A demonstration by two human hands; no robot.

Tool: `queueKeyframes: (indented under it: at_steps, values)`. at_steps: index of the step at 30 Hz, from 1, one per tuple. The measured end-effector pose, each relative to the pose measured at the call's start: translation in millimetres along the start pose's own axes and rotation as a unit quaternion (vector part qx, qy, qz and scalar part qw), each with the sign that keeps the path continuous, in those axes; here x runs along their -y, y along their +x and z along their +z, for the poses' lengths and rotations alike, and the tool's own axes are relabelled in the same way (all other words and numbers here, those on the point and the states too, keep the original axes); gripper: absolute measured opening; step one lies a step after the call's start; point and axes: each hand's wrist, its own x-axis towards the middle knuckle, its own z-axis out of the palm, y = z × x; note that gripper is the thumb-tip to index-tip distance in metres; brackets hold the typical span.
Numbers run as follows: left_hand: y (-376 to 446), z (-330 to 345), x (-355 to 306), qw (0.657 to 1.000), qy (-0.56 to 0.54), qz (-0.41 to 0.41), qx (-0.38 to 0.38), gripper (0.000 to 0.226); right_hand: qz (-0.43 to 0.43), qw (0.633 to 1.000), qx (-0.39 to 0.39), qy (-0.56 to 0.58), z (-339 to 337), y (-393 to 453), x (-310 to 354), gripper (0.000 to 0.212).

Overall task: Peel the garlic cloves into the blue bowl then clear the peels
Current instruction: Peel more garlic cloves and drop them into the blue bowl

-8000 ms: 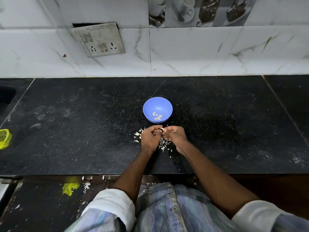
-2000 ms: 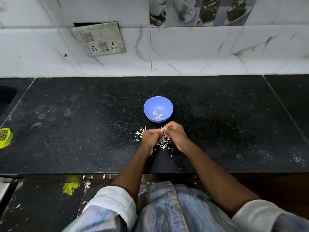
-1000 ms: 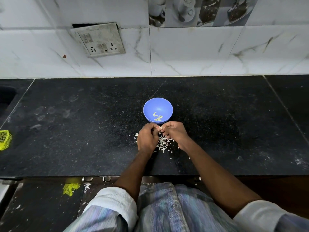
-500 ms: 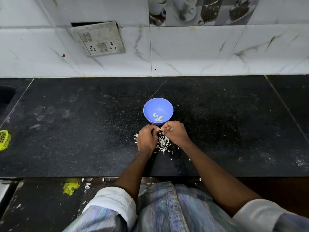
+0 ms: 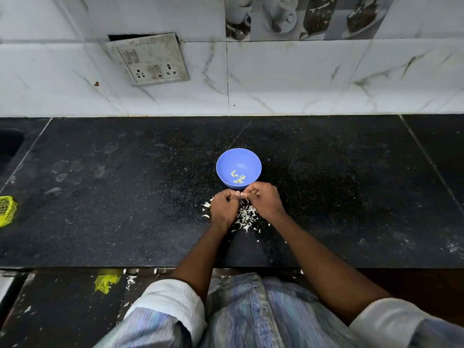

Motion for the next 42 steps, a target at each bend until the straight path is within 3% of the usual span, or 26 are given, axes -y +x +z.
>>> queueKeyframes:
  at_steps: [4, 6, 8, 10, 13, 16, 20, 23, 30, 33, 36, 39, 42]
  values:
    - [-1.1, 1.6, -9.6, 0.976, -0.162, -0.123, 0.085, 0.028, -0.021, 0.999, 0.013, 0.021, -1.7, -1.5, 1.7, 0.017]
    - [-1.3, 0.9, -10.2, 0.971, -0.176, -0.13, 0.101, 0.029, -0.011, 0.998, 0.019, 0.053, -2.3, -2.8, 1.1, 0.017]
    - [0.0, 0.8, -4.0, 0.993, -0.09, -0.037, 0.069, 0.027, 0.04, 0.992, 0.026, 0.115, -0.9, -4.2, 0.0, 0.016]
    - [0.3, -0.4, 1.2, 0.994, 0.052, 0.088, 0.028, 0.023, 0.12, 0.976, 0.039, 0.178, 0.2, -4.3, 0.0, 0.013]
    - [-3.5, -3.1, -1.6, 0.964, 0.184, 0.193, -0.008, 0.02, 0.206, 0.943, 0.071, 0.25, 0.0, -2.5, 1.8, 0.015]
    - [-6.5, -4.9, -3.6, 0.931, 0.264, 0.253, -0.024, 0.019, 0.233, 0.93, 0.102, 0.265, -1.6, -2.7, 3.9, 0.014]
    - [-4.0, -1.9, 1.3, 0.976, 0.164, 0.139, -0.012, 0.022, 0.149, 0.967, 0.091, 0.186, -0.6, -6.2, 2.6, 0.011]
    - [1.0, -0.4, 2.8, 0.99, 0.112, 0.079, -0.013, 0.024, 0.056, 0.988, 0.066, 0.128, 1.7, -8.8, 0.2, 0.008]
    - [0.0, -1.5, 9.6, 0.984, 0.147, 0.099, 0.016, 0.012, 0.008, 0.999, 0.046, 0.027, -4.7, -9.9, 2.4, 0.014]
    - [-2.0, -3.9, 13.2, 0.975, 0.18, 0.13, 0.019, 0.019, 0.022, 0.998, 0.054, 0.033, -3.4, -11.2, 1.1, 0.012]
    - [-3.2, -2.1, 13.9, 0.979, 0.153, 0.134, 0.018, 0.023, 0.101, 0.983, 0.059, 0.141, -0.7, -13.9, 0.0, 0.008]
    - [-4.8, 2.4, 11.4, 0.996, 0.027, 0.066, 0.045, 0.031, 0.152, 0.962, 0.06, 0.219, -1.0, -15.0, 1.6, 0.012]
    - [-7.3, 6.6, 3.9, 0.99, -0.107, -0.027, 0.083, 0.031, 0.175, 0.946, 0.062, 0.266, -2.2, -15.5, 4.0, 0.014]
